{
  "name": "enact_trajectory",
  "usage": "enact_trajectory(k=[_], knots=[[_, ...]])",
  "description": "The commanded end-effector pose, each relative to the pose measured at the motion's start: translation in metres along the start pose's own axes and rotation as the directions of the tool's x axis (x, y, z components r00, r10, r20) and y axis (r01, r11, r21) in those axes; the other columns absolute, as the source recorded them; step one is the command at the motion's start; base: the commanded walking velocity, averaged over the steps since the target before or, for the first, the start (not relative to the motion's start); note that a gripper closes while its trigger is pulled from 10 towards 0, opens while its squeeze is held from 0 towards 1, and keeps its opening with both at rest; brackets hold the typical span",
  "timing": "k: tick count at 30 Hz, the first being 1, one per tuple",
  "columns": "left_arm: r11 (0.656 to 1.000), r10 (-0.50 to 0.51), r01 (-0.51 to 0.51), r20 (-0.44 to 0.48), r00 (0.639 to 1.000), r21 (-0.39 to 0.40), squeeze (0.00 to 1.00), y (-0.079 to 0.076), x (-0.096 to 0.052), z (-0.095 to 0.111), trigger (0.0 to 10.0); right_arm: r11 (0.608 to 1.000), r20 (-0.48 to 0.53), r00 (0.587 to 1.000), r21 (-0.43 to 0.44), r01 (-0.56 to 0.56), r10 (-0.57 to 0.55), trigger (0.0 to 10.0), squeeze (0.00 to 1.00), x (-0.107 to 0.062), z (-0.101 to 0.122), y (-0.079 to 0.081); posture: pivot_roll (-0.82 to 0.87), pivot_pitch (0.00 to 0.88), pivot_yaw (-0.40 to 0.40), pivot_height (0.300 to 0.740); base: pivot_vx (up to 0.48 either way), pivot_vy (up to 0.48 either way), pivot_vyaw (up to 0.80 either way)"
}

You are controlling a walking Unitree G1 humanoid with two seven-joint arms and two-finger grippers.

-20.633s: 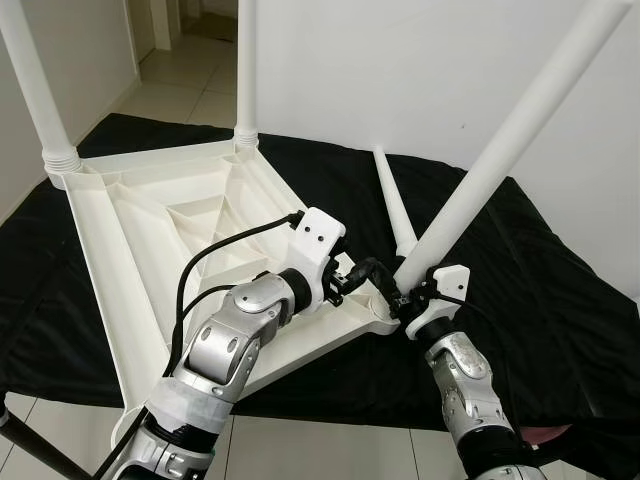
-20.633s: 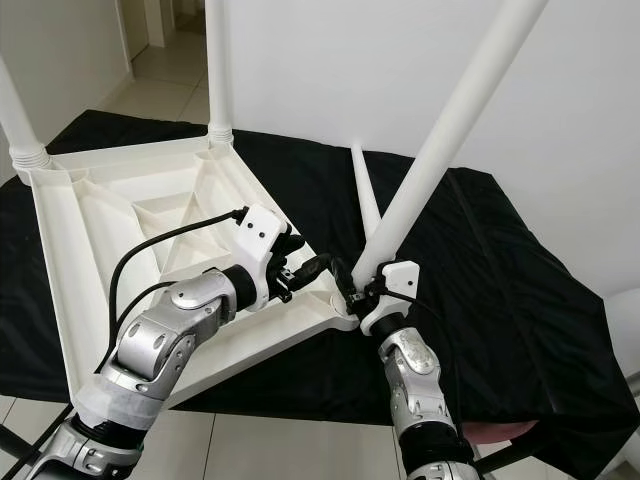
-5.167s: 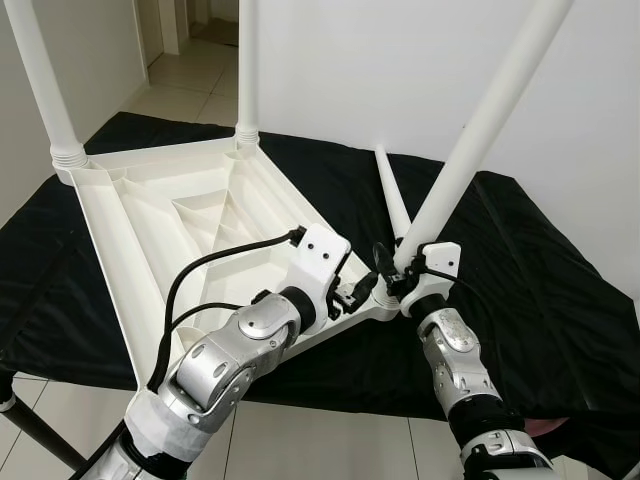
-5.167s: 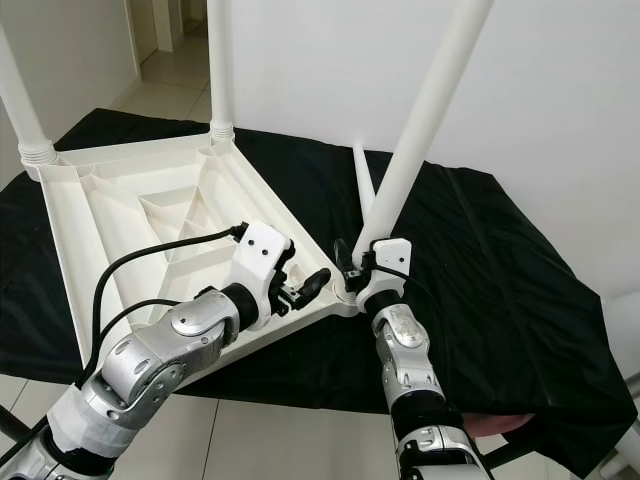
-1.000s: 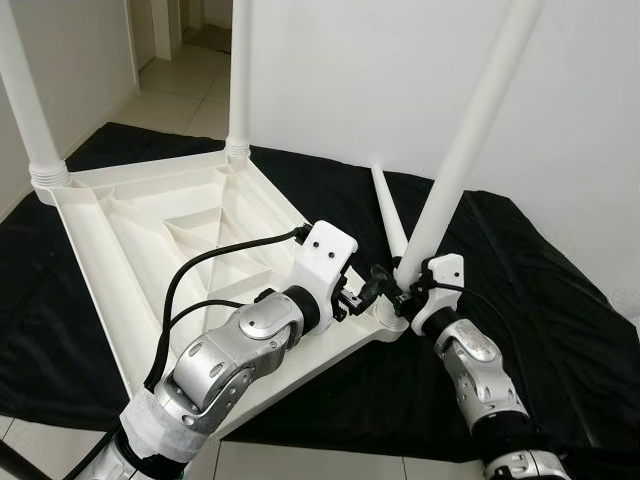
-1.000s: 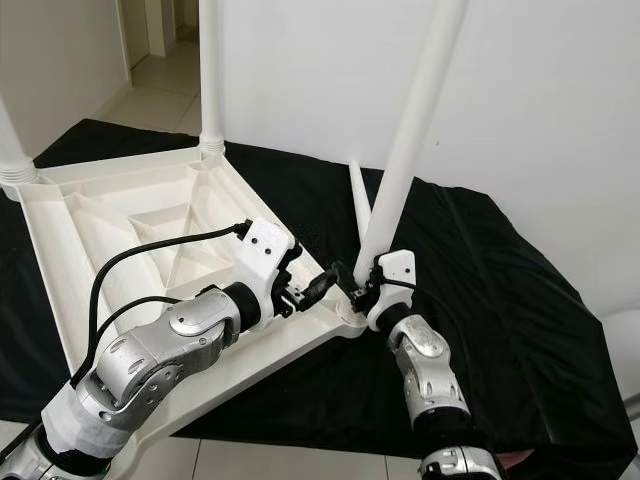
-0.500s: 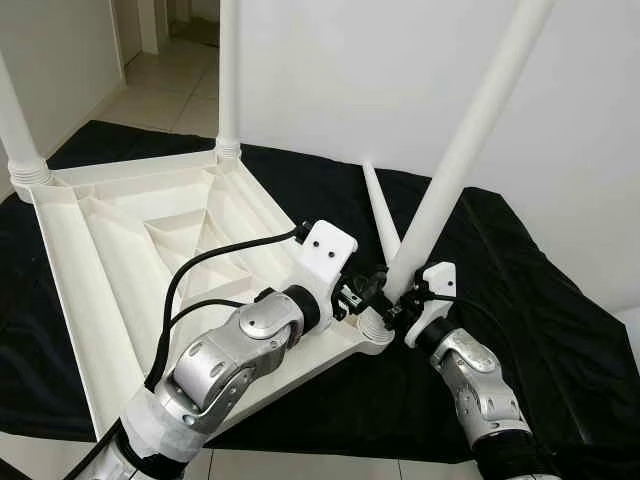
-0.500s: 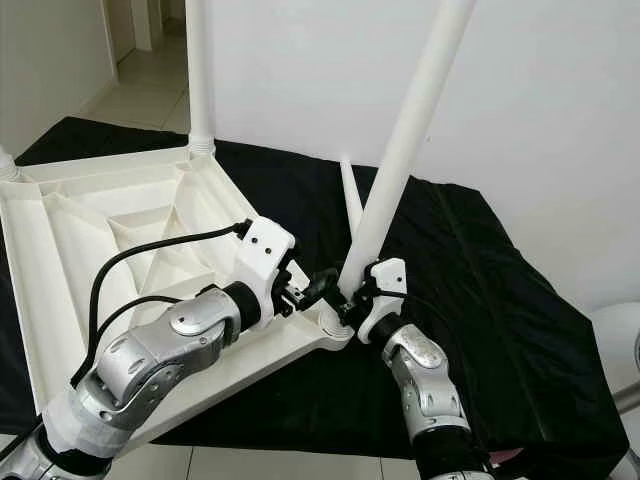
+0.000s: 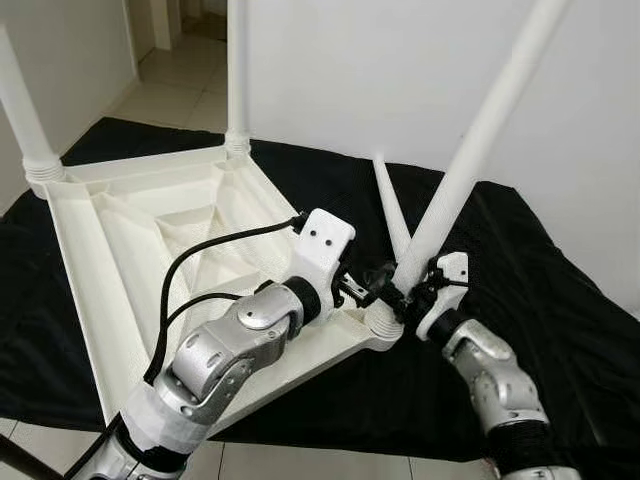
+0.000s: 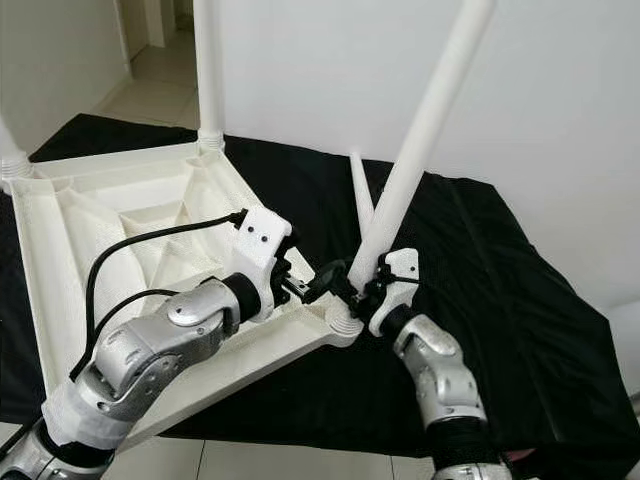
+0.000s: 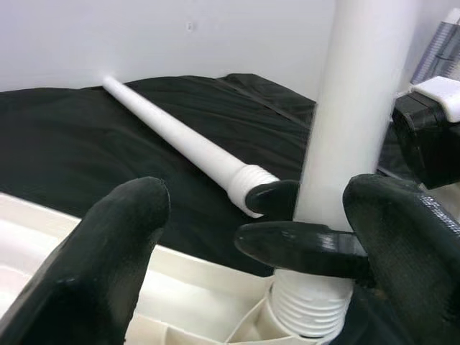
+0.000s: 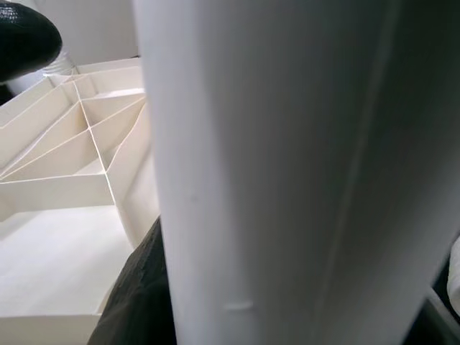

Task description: Building children table

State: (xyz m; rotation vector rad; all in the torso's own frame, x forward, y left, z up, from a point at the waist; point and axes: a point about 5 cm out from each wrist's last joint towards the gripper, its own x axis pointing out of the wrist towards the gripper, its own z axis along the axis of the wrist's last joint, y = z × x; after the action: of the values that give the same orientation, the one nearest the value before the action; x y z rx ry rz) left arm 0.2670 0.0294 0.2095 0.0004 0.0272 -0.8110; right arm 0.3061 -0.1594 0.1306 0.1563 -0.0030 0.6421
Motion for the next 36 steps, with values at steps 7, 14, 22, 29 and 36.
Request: enact_trajectory(k=[7,14,22,29,36], knots=[[0.952,-0.302,0.296,0.092,0.949,0.074,0.0,-0.015,0.0,0.031,10.0,1.0,0.021,1.0,-0.009,-0.003,0.003,10.0,0.0,0.001,0.021,-0.014,0.03,0.0,-0.145,0.74,0.0,0.0,0.0],[0.914,-0.4,0.406,0.226,0.888,0.02,0.0,-0.022,0.006,0.066,10.0,0.982,-0.063,0.986,-0.105,-0.159,0.153,10.0,0.0,0.009,0.029,-0.006,0.03,0.0,-0.145,0.74,0.0,0.0,0.0],[0.881,-0.464,0.473,0.251,0.85,0.029,0.0,-0.028,0.006,0.073,10.0,0.956,-0.118,0.966,-0.158,-0.249,0.232,10.0,0.0,0.016,0.027,0.003,0.03,0.0,-0.131,0.74,0.0,0.0,0.0],[0.872,-0.481,0.488,0.235,0.844,0.035,0.0,-0.032,0.009,0.073,10.0,0.912,-0.152,0.927,-0.183,-0.367,0.342,10.0,0.0,0.023,0.026,0.018,0.04,0.0,-0.133,0.74,0.0,0.0,0.0],[0.877,-0.476,0.479,0.232,0.849,0.044,0.0,-0.03,0.011,0.076,10.0,0.846,-0.22,0.859,-0.184,-0.501,0.462,10.0,0.0,0.021,0.022,0.03,0.04,0.0,-0.131,0.74,0.0,0.0,0.0]])
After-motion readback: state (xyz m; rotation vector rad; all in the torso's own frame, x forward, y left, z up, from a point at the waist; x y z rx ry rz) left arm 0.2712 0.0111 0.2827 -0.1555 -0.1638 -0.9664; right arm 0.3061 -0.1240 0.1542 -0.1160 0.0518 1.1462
